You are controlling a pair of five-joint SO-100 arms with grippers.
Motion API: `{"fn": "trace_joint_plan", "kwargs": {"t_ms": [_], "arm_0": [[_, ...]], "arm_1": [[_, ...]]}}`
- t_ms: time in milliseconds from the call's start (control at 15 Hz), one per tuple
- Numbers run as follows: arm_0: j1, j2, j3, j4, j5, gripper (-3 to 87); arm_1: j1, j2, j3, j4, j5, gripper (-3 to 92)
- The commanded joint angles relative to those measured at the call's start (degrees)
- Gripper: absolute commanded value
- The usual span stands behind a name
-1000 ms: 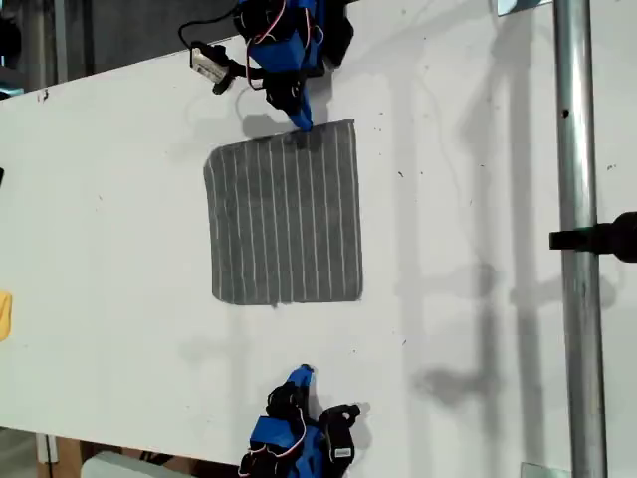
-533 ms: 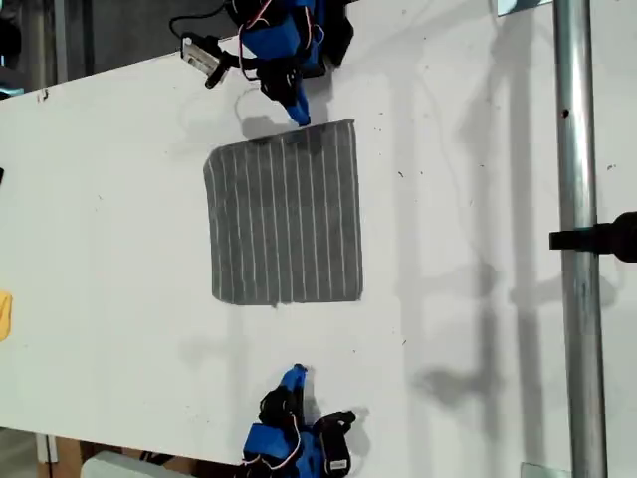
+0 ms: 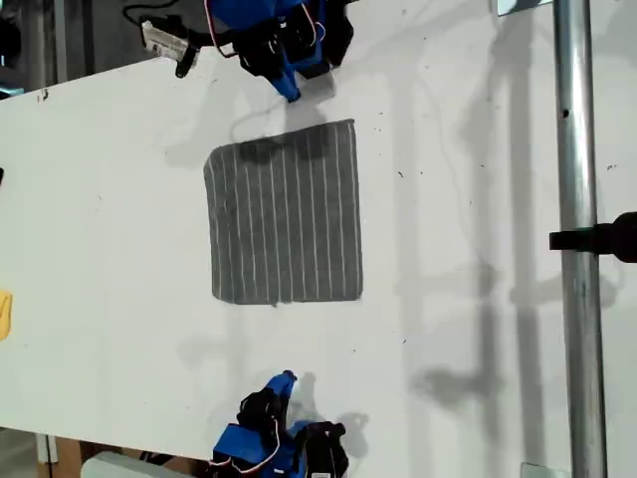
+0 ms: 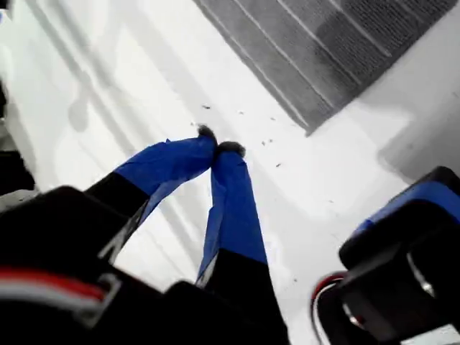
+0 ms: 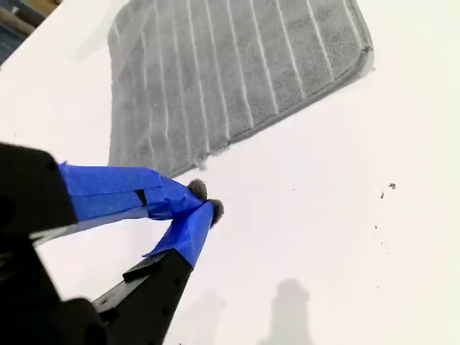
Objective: Grasp corners of a towel and fold twice.
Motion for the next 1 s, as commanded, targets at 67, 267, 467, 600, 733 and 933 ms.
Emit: {"fn": "trace_joint_plan", "kwargs": {"t_ms": [67,267,467,600,733,933], "arm_0": [[1.8,-15.9,-22.7,8.5,1.7,-3.0],[3.3,-23.1,-32.3,11.4,4.0,-3.0],[3.8,-24.2,-32.7,11.4,5.2,-3.0],[4.5,-24.4,-32.3,11.6,5.2,-3.0],[5.3,-24.6,-31.6,11.6,4.7,-3.0],[5.9,-25.9,-31.8,11.6,4.8,-3.0]], "arm_1": [[-0.5,-4.7,-11.5,7.2,-10.5,-0.3],[-0.8,-11.9,-17.8,7.2,-18.1,2.7],[0.0,-17.5,-16.6,7.2,-18.5,36.8],[1.8,-19.2,-12.2,6.9,-15.6,40.4],[-2.9,-19.1,-6.5,6.5,-10.6,43.4],[-13.4,-20.8,1.0,2.2,-0.7,43.1]]}}
